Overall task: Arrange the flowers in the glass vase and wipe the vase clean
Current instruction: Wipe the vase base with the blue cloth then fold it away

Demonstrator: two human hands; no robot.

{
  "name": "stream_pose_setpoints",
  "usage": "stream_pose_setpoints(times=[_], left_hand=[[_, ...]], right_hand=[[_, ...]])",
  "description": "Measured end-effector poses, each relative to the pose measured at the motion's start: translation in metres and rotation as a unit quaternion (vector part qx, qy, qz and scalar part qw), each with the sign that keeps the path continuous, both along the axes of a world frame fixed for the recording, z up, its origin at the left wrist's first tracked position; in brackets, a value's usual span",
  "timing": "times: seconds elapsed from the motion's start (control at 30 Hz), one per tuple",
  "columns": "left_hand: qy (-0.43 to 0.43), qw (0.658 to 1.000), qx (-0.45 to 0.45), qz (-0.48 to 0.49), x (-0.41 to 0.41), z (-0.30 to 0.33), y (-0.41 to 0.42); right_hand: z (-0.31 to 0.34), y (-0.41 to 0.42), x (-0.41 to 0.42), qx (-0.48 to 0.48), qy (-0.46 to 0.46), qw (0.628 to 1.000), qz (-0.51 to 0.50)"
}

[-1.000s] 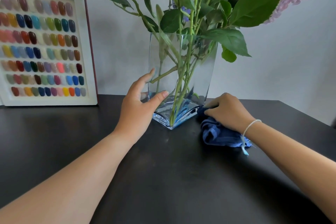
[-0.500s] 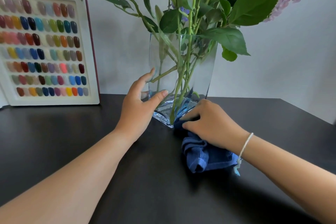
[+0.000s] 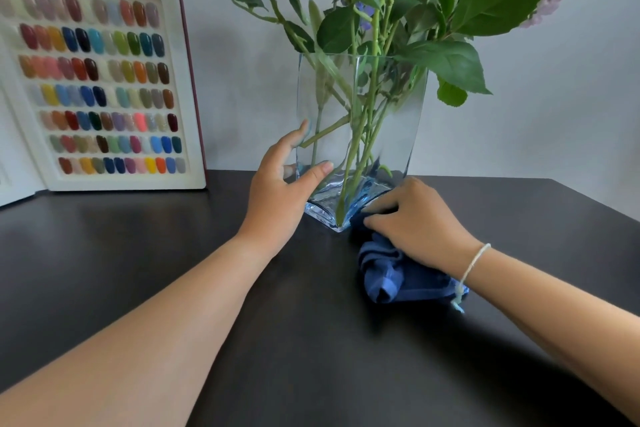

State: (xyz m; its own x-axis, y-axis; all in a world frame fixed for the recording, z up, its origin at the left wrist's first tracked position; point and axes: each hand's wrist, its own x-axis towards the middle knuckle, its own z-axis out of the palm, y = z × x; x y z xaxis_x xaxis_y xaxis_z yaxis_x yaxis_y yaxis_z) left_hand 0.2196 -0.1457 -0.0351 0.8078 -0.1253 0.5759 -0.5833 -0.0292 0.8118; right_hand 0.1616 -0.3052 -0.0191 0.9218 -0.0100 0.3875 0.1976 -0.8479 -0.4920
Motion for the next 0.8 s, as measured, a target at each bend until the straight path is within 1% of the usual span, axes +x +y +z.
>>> stream_pose_setpoints(times=[0.1, 0.2, 0.3, 0.37, 0.4, 0.47, 0.5, 0.53, 0.6, 0.67, 0.73, 0.8], left_hand=[[0.004, 1.000, 0.008, 0.004, -0.001, 0.001, 0.000], [0.008, 1.000, 0.013, 0.005, -0.001, 0.002, 0.001], [0.011, 1.000, 0.014, 0.002, -0.001, 0.001, 0.002], [0.012, 1.000, 0.010, 0.005, 0.001, -0.001, 0.002], [0.012, 1.000, 0.011, 0.007, 0.002, -0.001, 0.002], [0.009, 1.000, 0.011, 0.008, 0.003, -0.002, 0.001], [0.009, 1.000, 0.010, 0.007, 0.003, -0.002, 0.001], [0.009, 1.000, 0.010, 0.007, 0.004, -0.002, 0.001], [0.011, 1.000, 0.010, 0.009, 0.004, -0.002, 0.001], [0.014, 1.000, 0.007, 0.010, 0.005, -0.002, 0.001], [0.014, 1.000, 0.004, 0.008, 0.004, -0.002, 0.000], [0.013, 1.000, 0.001, 0.007, 0.003, -0.002, 0.000]], right_hand=[[-0.002, 0.020, -0.010, 0.000, -0.016, 0.998, 0.055], [-0.001, 0.023, -0.013, 0.001, -0.020, 0.997, 0.071], [0.003, 0.007, -0.009, 0.007, 0.001, 0.999, 0.046], [0.004, -0.013, -0.002, 0.003, -0.015, 1.000, -0.012], [0.003, -0.023, 0.003, 0.025, -0.026, 0.998, -0.050], [0.004, -0.036, 0.010, 0.117, -0.049, 0.985, -0.114], [0.004, -0.039, 0.013, 0.160, -0.069, 0.976, -0.128], [0.005, -0.039, 0.016, 0.181, -0.097, 0.970, -0.128], [0.007, -0.034, 0.019, 0.171, -0.149, 0.968, -0.110], [0.005, -0.026, 0.016, 0.155, -0.158, 0.971, -0.095], [0.000, -0.023, 0.010, 0.129, -0.122, 0.982, -0.068], [-0.001, -0.021, 0.005, 0.075, -0.067, 0.994, -0.037]])
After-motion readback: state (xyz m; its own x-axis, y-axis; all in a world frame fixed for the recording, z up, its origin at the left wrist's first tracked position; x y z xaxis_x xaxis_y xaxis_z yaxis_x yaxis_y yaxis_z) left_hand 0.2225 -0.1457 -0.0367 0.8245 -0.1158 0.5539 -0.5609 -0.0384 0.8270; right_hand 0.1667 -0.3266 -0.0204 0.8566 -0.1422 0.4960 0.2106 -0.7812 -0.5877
